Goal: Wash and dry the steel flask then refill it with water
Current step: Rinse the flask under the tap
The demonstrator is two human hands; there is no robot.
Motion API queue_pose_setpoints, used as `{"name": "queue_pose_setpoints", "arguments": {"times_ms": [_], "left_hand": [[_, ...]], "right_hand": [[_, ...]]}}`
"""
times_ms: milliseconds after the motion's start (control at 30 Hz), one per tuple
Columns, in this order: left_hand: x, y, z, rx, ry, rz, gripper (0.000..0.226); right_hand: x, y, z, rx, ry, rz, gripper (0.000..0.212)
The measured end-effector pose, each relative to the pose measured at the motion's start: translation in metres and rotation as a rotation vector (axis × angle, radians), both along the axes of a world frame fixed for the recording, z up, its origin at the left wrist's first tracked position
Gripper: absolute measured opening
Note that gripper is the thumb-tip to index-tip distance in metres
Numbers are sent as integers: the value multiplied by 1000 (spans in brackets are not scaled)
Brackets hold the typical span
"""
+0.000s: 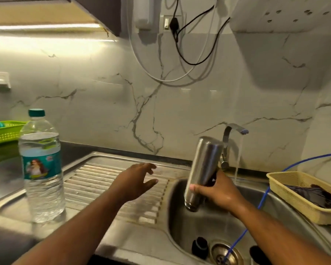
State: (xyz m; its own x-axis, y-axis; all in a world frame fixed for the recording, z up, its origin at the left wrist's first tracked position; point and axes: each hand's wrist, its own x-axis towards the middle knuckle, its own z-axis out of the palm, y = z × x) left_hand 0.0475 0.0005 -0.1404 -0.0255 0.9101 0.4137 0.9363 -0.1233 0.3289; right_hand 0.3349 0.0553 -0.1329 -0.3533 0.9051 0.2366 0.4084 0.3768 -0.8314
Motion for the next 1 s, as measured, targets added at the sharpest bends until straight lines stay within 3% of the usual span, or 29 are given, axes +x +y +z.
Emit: {"name": "queue_pose_setpoints", "arguments": {"times_ms": [67, 200, 467, 700, 1000], "left_hand": [[-23, -2, -13, -53, 70, 81, 50], [-40, 9, -26, -196, 12, 144, 61], [-56, 21, -22, -416, 43, 189, 65], [-52, 22, -19, -401, 82, 227, 62], [-53, 24, -22, -355, 63, 221, 66]], "right_hand": [[-24, 9, 16, -3, 114, -20, 69], [-97, 51, 50, -10, 222, -6, 77], [-253, 125, 51, -48, 51, 58, 71], [-320, 144, 34, -65, -45, 65, 67], [-332, 137, 27, -83, -79, 71, 63]]}}
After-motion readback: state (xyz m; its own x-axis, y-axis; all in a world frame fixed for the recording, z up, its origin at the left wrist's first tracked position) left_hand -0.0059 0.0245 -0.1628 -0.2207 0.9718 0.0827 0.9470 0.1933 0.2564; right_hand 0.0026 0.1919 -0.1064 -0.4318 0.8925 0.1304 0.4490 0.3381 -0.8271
